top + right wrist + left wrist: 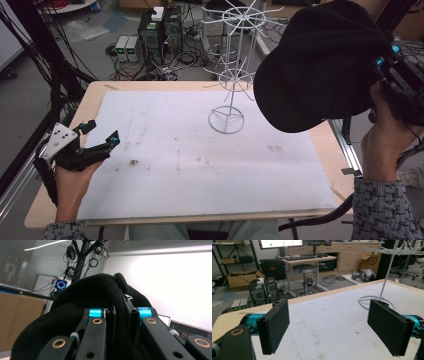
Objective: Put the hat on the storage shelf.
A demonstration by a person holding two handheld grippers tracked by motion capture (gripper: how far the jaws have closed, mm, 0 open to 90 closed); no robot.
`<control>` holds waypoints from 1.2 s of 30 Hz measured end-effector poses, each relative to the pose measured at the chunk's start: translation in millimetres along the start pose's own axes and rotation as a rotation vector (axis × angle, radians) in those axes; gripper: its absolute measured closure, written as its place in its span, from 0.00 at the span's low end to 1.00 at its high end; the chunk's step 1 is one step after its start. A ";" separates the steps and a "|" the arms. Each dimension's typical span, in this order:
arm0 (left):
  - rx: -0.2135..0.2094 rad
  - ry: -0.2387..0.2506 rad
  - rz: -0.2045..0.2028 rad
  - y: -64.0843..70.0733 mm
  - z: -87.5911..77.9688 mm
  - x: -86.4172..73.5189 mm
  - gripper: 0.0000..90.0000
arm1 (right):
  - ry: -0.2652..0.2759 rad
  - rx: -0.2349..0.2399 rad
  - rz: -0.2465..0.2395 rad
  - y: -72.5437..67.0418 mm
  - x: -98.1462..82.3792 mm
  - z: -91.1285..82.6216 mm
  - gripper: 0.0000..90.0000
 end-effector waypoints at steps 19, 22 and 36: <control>0.004 0.002 -0.007 -2.8 -0.5 -1.0 0.20 | 0.009 0.020 0.056 -2.1 -13.7 56.1 0.92; 0.005 0.002 -0.006 -3.0 -0.8 -0.8 0.20 | -0.009 0.021 0.060 -1.9 -19.7 62.1 0.92; 0.004 0.000 -0.006 -3.9 -0.7 -1.2 0.20 | -0.073 0.015 0.074 -3.1 -47.8 77.7 0.91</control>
Point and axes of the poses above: each handheld gripper's, and its own axes: z roughly forward along the jaws, x roughly out of its top, y roughly to its right, the point moved 8 cm from there along z, roughly forward along the jaws, and after that the axes turned 8 degrees about z, right-handed, at the moved point
